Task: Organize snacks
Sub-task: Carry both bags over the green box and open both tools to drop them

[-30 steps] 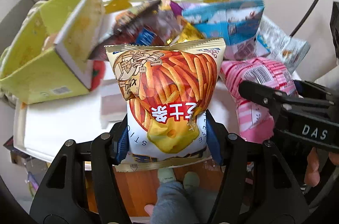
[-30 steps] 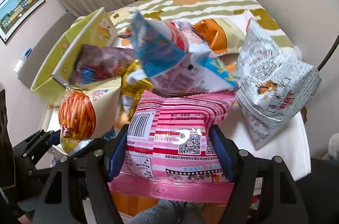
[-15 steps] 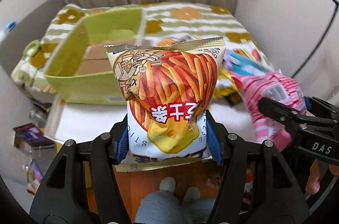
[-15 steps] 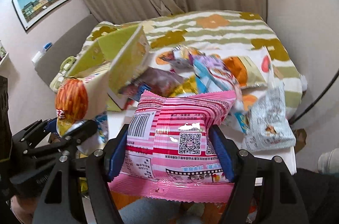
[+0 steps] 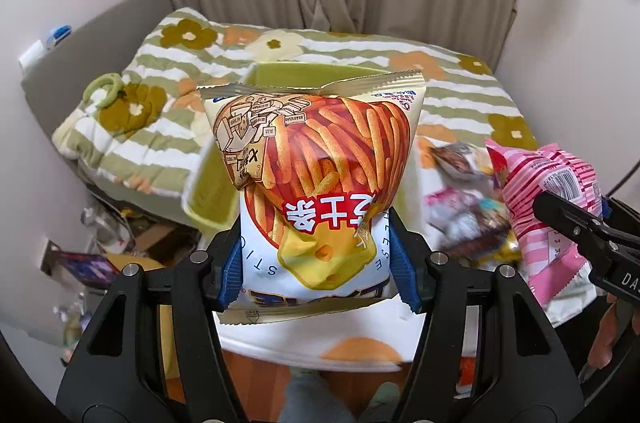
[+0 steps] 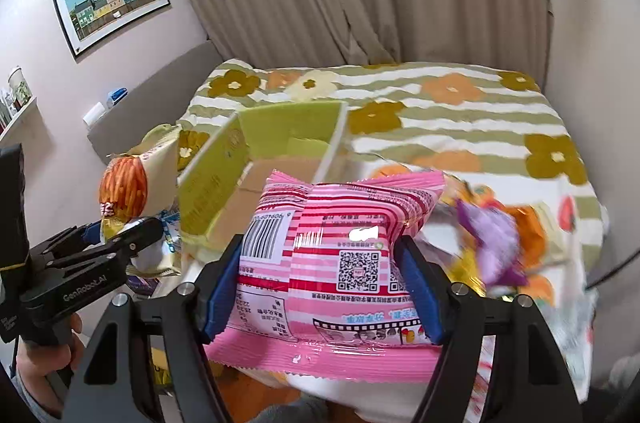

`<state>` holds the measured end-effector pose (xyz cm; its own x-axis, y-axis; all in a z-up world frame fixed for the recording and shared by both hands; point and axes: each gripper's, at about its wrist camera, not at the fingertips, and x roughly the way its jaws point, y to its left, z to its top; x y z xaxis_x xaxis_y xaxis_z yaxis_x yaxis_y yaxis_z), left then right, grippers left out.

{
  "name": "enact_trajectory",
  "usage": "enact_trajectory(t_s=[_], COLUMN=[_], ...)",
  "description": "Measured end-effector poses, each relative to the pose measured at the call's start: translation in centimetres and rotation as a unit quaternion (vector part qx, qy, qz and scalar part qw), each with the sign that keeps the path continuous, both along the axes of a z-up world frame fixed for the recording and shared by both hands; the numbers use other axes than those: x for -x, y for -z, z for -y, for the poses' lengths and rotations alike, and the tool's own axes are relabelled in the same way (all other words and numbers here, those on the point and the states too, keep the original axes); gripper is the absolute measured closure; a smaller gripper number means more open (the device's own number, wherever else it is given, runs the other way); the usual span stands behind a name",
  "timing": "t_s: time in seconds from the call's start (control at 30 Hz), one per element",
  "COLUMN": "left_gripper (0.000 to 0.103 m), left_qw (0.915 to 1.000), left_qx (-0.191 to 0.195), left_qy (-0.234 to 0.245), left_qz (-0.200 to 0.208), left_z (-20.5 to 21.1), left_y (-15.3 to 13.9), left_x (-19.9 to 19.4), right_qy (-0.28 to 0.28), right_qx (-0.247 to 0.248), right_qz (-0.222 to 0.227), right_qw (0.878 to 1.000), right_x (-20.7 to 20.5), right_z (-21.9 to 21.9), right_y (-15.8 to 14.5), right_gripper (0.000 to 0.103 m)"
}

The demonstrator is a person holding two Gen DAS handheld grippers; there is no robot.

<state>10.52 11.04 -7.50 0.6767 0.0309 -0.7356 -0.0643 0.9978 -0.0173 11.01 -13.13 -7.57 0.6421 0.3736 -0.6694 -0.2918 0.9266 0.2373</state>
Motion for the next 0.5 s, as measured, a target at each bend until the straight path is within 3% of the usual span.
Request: enact_trajectory(t_s=[0.27,0.43,0.5], left_gripper=[0.045,0.045,0.041], left_qw=[0.9983,0.9937,0.992], left_qx=[0.007,0.013,0.012], left_qy=[0.027,0.062,0.073], left_qz=[-0.052,-0.092,-0.102], left_z=[-5.5,-6.7,-6.7], left_y=[3.1,5.9,6.9], left_x=[-8.5,-12.3,-13.3], right_qy=[-0.006,0.02,0.034], right_qx=[0.011,0.022,0.026], right_qz=[-0.015,-0.039,-0.052], right_qw=[1.0,0.999,0.998], right_x=[-6.0,-8.4,-9.2], right_z=[-8.4,-10.6,-11.0], right_y=[1.0,2.0,2.7], right_gripper=[0.033,0.033,0.033])
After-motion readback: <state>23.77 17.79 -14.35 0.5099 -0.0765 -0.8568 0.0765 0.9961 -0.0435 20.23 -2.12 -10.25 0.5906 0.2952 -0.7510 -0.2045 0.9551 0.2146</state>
